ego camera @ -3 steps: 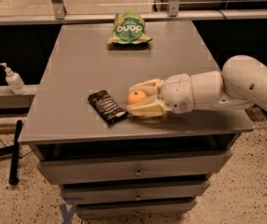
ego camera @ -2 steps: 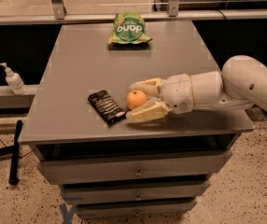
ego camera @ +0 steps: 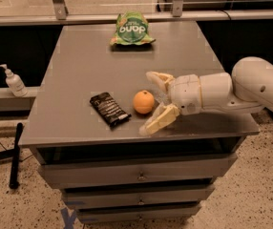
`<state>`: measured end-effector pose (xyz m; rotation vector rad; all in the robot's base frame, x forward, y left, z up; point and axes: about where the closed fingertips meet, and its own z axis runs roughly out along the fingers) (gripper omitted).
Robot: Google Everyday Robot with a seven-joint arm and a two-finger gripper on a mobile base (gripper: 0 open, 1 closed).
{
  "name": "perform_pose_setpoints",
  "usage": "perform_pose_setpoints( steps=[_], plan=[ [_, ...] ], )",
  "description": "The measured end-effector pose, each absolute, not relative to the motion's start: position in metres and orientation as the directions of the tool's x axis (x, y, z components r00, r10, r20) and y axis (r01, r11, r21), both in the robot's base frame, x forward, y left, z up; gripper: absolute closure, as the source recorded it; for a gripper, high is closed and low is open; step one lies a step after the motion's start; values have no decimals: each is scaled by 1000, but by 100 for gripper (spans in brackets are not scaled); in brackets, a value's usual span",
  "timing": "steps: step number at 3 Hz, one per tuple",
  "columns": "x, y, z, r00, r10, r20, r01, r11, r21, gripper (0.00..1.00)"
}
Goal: Move orange near rxbar chocolate
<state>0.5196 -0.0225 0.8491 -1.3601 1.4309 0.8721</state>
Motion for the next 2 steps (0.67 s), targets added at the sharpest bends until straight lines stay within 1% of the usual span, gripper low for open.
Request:
perform_pose_setpoints(
  steps=[1, 2],
  plan=[
    [541, -58, 864, 72, -317, -946, -975, 178, -134, 0],
    [575, -113, 892, 98, -349, -932, -957, 224, -184, 0]
  ],
)
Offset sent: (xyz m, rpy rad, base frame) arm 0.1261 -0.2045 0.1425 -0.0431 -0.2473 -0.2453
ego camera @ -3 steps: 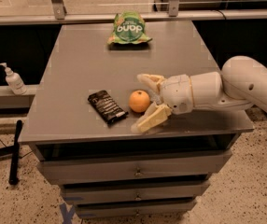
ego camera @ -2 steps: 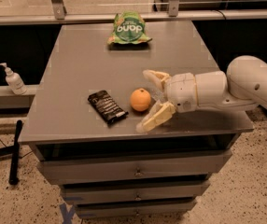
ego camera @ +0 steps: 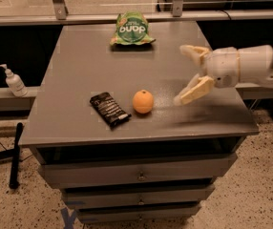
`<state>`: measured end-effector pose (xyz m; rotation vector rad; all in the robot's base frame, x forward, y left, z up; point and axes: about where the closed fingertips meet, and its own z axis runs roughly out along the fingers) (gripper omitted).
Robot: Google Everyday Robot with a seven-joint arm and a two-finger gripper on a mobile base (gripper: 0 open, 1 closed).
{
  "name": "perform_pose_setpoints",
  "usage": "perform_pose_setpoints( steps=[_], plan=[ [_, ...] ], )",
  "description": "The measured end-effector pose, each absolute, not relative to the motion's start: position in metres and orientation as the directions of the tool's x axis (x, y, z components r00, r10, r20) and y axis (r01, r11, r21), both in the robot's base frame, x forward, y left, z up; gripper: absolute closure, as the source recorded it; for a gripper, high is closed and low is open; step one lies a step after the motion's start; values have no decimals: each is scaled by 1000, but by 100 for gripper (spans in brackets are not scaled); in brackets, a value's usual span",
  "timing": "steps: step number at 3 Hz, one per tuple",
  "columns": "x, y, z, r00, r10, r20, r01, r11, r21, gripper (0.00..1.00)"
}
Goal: Move orange near rxbar chocolate
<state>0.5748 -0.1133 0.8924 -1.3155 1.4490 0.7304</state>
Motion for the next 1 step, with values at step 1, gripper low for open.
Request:
perform_pose_setpoints(
  steps=[1],
  plan=[
    [590, -139, 927, 146, -352, -924, -931, 266, -249, 0]
  ],
)
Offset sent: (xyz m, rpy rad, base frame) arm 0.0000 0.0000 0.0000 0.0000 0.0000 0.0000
